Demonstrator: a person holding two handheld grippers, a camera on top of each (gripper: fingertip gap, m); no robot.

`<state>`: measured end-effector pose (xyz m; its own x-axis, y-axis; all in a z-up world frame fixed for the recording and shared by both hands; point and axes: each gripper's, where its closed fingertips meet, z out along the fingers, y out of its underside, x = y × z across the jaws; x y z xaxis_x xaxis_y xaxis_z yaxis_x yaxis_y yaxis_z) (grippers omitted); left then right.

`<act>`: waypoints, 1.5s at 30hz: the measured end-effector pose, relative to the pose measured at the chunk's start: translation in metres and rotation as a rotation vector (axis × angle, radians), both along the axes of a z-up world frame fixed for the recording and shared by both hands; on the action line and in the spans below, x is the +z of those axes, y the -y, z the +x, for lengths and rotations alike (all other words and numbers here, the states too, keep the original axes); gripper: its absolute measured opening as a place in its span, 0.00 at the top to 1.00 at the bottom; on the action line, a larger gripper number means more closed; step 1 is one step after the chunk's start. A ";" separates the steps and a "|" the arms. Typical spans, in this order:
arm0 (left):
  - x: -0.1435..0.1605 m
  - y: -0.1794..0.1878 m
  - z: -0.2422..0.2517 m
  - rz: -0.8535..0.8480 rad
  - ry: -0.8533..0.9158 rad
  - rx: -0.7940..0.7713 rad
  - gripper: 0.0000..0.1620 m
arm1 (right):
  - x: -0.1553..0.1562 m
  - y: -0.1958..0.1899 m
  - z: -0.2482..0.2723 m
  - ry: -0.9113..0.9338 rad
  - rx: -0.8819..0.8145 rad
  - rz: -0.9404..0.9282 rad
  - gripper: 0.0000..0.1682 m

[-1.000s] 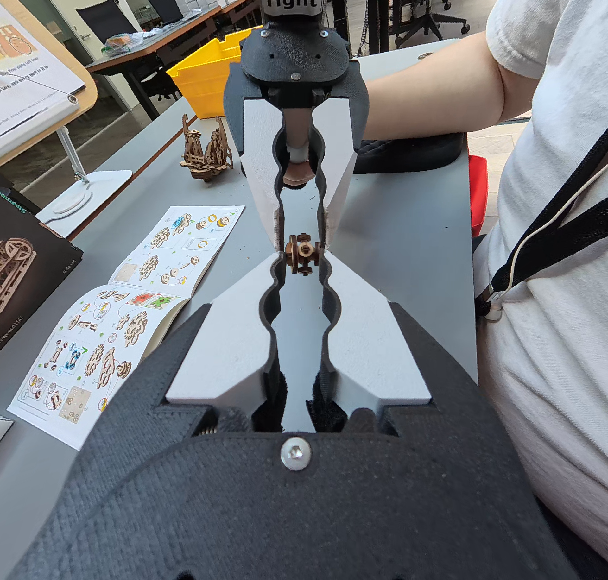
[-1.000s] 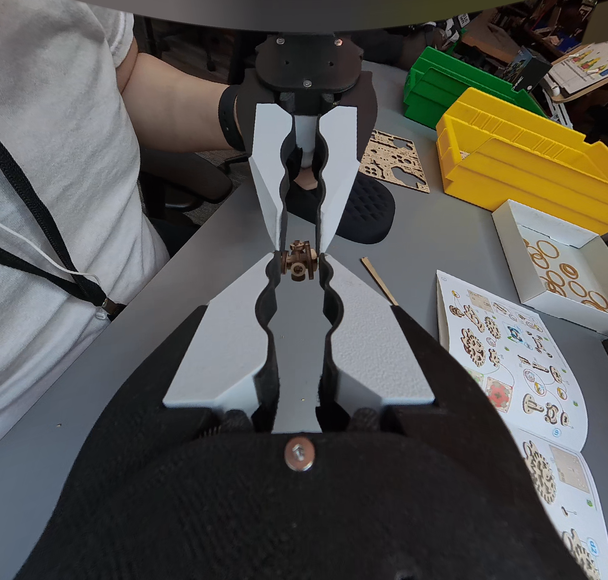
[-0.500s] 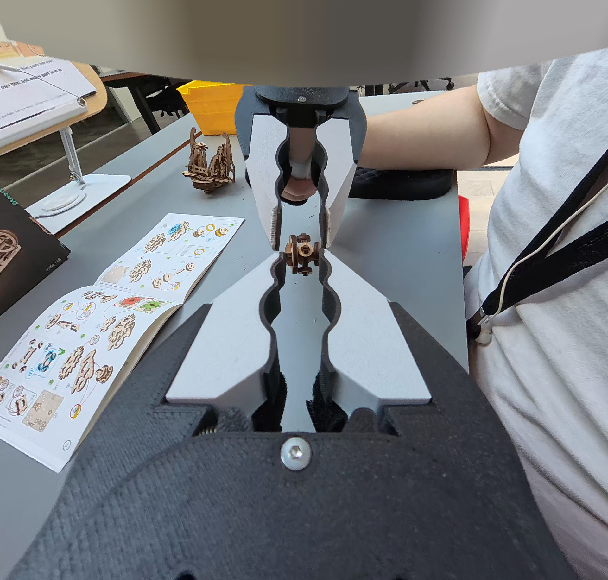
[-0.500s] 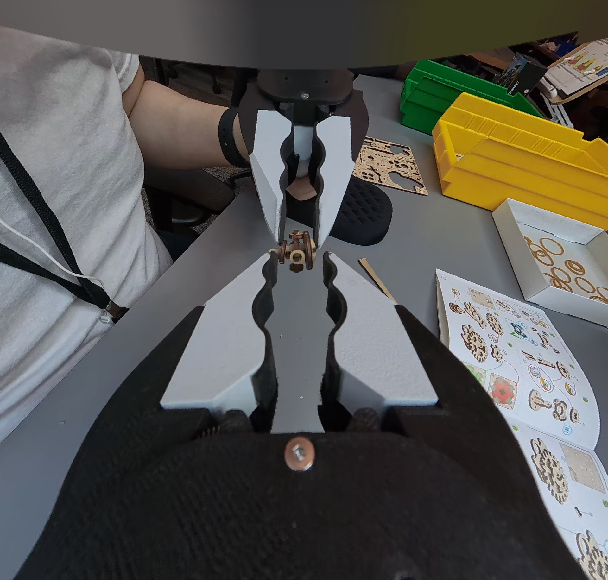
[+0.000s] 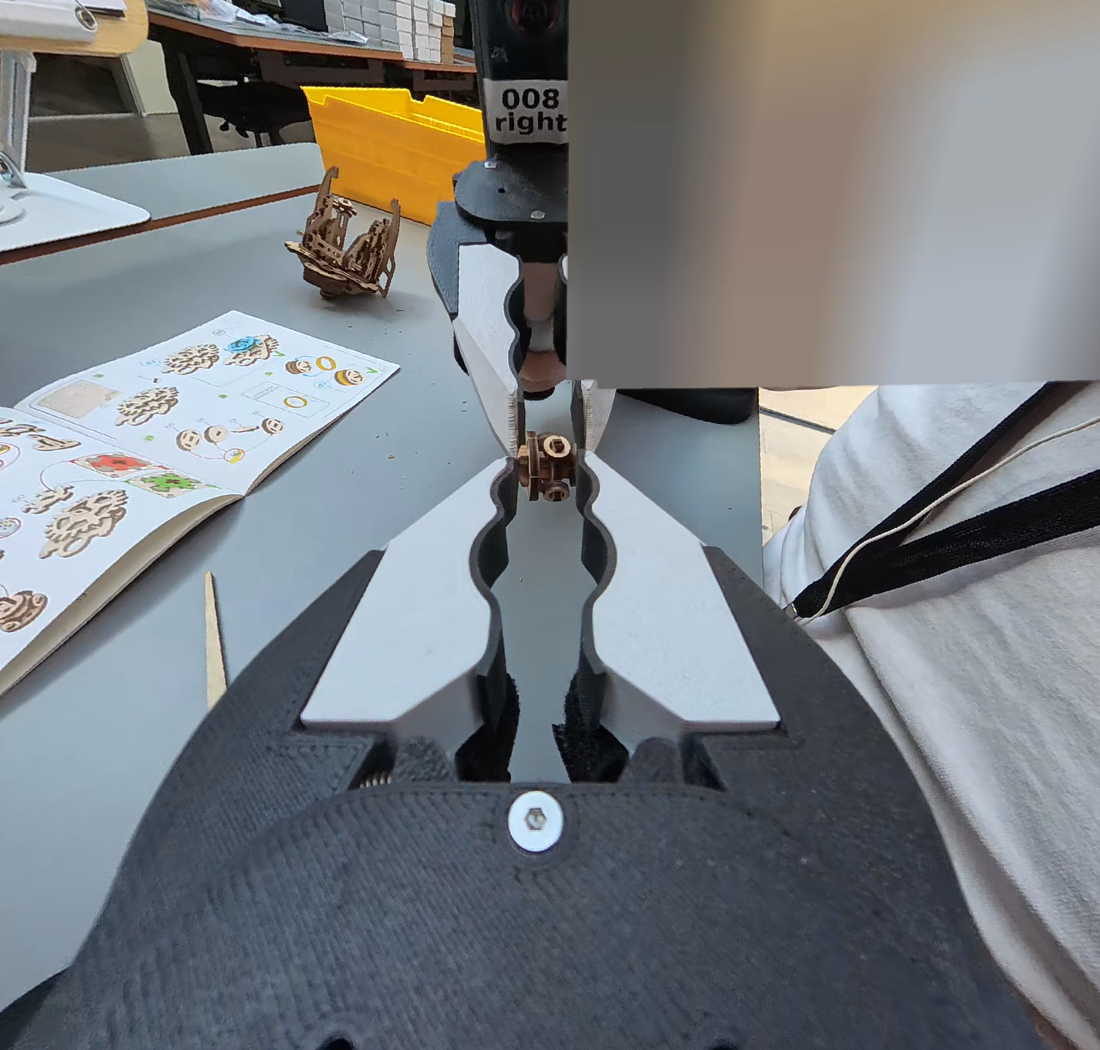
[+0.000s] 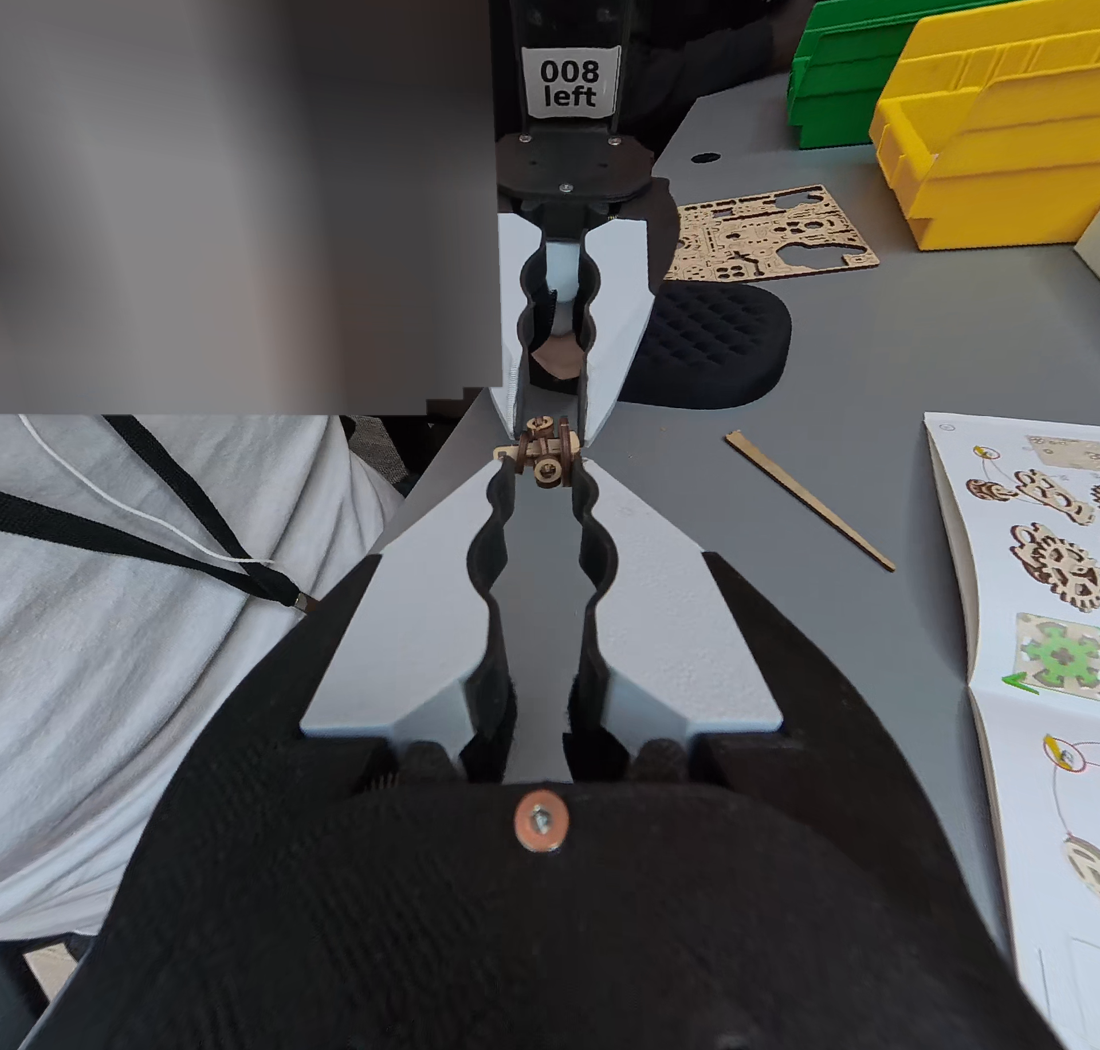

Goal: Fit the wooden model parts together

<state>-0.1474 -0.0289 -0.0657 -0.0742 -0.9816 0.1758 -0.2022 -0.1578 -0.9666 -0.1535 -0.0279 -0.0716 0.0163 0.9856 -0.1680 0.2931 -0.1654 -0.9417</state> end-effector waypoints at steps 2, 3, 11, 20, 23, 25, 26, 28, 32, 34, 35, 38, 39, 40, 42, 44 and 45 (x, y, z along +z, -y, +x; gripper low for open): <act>-0.001 -0.001 -0.001 -0.023 -0.003 -0.002 0.89 | -0.001 -0.001 -0.001 -0.014 0.001 -0.047 0.90; -0.001 -0.001 -0.001 -0.040 -0.004 -0.004 0.89 | -0.001 -0.002 -0.001 -0.021 -0.002 -0.072 0.90; -0.003 -0.008 -0.003 -0.122 0.003 0.011 0.87 | -0.002 -0.008 -0.002 -0.088 -0.009 -0.298 0.91; -0.016 -0.015 -0.003 -0.421 -0.016 0.010 0.90 | -0.013 -0.013 -0.003 -0.079 -0.020 -0.473 0.90; -0.020 -0.018 -0.001 -0.467 -0.051 0.014 0.90 | -0.017 -0.015 -0.001 -0.071 -0.026 -0.504 0.90; -0.025 -0.020 0.001 -0.519 -0.073 0.011 0.90 | -0.021 -0.017 0.001 -0.060 -0.030 -0.527 0.90; -0.027 -0.021 0.003 -0.551 -0.084 0.010 0.90 | -0.023 -0.018 0.003 -0.052 -0.036 -0.536 0.90; -0.032 -0.024 0.005 -0.620 -0.117 0.007 0.90 | -0.027 -0.021 0.007 -0.023 -0.051 -0.517 0.89; -0.047 -0.032 0.010 -0.742 -0.214 0.018 0.90 | -0.034 -0.035 0.021 0.078 -0.123 -0.249 0.84; -0.057 -0.034 0.012 -0.779 -0.276 0.025 0.90 | -0.030 -0.038 0.027 0.116 -0.140 -0.068 0.84; -0.061 -0.034 0.014 -0.795 -0.305 0.023 0.90 | -0.031 -0.037 0.029 0.152 -0.143 0.029 0.85; -0.071 -0.034 0.017 -0.834 -0.368 0.018 0.90 | -0.037 -0.034 0.026 0.266 -0.142 0.271 0.91; -0.075 -0.035 0.018 -0.838 -0.389 0.024 0.90 | -0.041 -0.035 0.025 0.308 -0.154 0.310 0.93; -0.078 -0.037 0.019 -0.836 -0.402 0.035 0.90 | -0.044 -0.034 0.023 0.336 -0.161 0.306 0.93; -0.080 -0.040 0.021 -0.826 -0.407 0.063 0.90 | -0.049 -0.031 0.020 0.367 -0.171 0.211 0.92; -0.080 -0.042 0.022 -0.831 -0.393 0.084 0.90 | -0.051 -0.036 0.023 0.410 -0.230 0.140 0.91; -0.080 -0.044 0.023 -0.836 -0.381 0.102 0.90 | -0.051 -0.041 0.026 0.435 -0.272 0.129 0.92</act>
